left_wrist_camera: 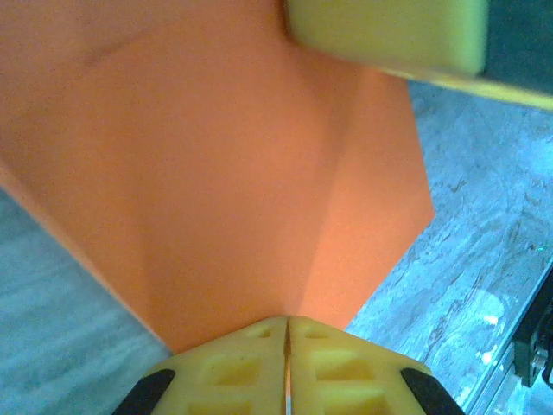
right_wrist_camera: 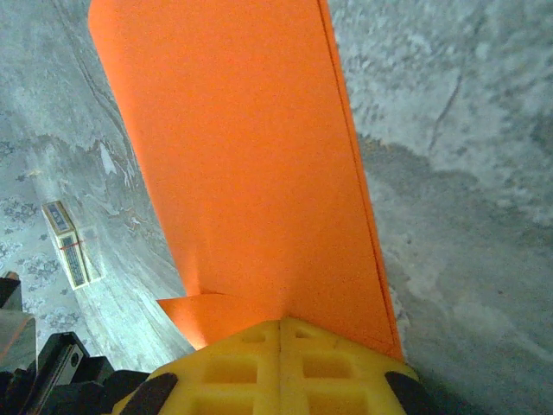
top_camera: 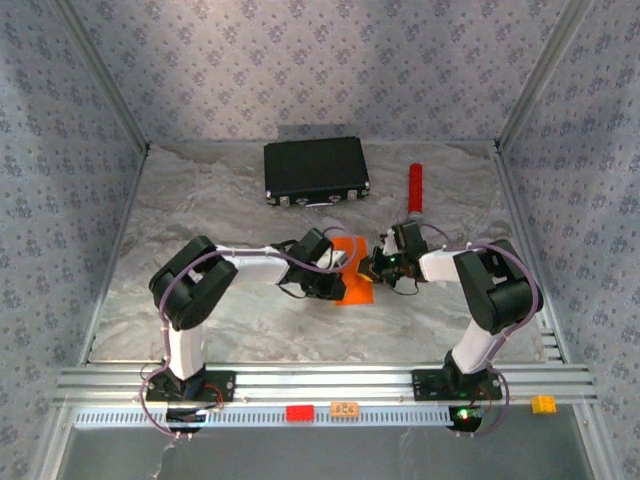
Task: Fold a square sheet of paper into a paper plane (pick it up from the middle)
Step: Fold the triangle a second time at the center of the table.
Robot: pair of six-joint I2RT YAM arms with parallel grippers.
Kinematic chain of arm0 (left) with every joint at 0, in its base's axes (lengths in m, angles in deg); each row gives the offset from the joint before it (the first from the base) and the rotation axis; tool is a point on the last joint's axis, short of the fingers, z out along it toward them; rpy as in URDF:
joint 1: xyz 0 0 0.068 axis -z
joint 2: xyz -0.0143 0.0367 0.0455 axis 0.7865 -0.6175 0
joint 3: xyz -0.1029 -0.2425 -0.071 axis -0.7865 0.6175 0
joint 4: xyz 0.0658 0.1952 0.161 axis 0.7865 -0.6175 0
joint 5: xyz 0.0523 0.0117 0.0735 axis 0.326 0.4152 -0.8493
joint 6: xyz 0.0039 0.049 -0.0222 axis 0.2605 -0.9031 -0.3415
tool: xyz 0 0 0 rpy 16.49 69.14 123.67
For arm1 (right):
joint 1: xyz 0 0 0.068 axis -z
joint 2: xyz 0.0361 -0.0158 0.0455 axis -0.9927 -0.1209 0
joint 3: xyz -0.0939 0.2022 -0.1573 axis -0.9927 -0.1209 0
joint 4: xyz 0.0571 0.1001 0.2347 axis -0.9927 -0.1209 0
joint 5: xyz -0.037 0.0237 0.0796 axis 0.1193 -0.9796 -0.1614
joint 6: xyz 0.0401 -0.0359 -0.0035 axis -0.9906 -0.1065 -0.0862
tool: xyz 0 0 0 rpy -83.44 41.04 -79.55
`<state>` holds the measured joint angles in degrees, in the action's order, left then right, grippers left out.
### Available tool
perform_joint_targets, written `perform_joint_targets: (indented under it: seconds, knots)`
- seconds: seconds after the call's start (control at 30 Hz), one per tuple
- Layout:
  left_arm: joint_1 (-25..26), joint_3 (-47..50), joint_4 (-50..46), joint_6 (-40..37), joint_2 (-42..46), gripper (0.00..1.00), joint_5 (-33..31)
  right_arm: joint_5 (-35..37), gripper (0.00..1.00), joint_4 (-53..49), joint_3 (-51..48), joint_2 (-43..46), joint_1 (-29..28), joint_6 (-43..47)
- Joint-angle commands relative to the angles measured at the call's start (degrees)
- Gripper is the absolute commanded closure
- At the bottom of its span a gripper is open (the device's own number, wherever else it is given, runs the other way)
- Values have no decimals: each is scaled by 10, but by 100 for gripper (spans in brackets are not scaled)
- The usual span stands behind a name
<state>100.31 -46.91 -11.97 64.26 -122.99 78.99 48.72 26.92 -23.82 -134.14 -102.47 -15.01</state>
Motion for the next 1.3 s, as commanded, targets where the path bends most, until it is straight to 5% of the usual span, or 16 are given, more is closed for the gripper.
perform_joint_targets:
  seconds: [0.0,0.53,1.27]
  knots:
    - [11,30,-64,-14,13,91,-6,45,98,-32,-15,-25,4,-4]
    - [11,6,-16,0,54,92,2,35,98,-23,-9,-22,-2,-9]
    - [-9,10,8,31,-24,100,-13,1,94,-22,12,39,-8,-2]
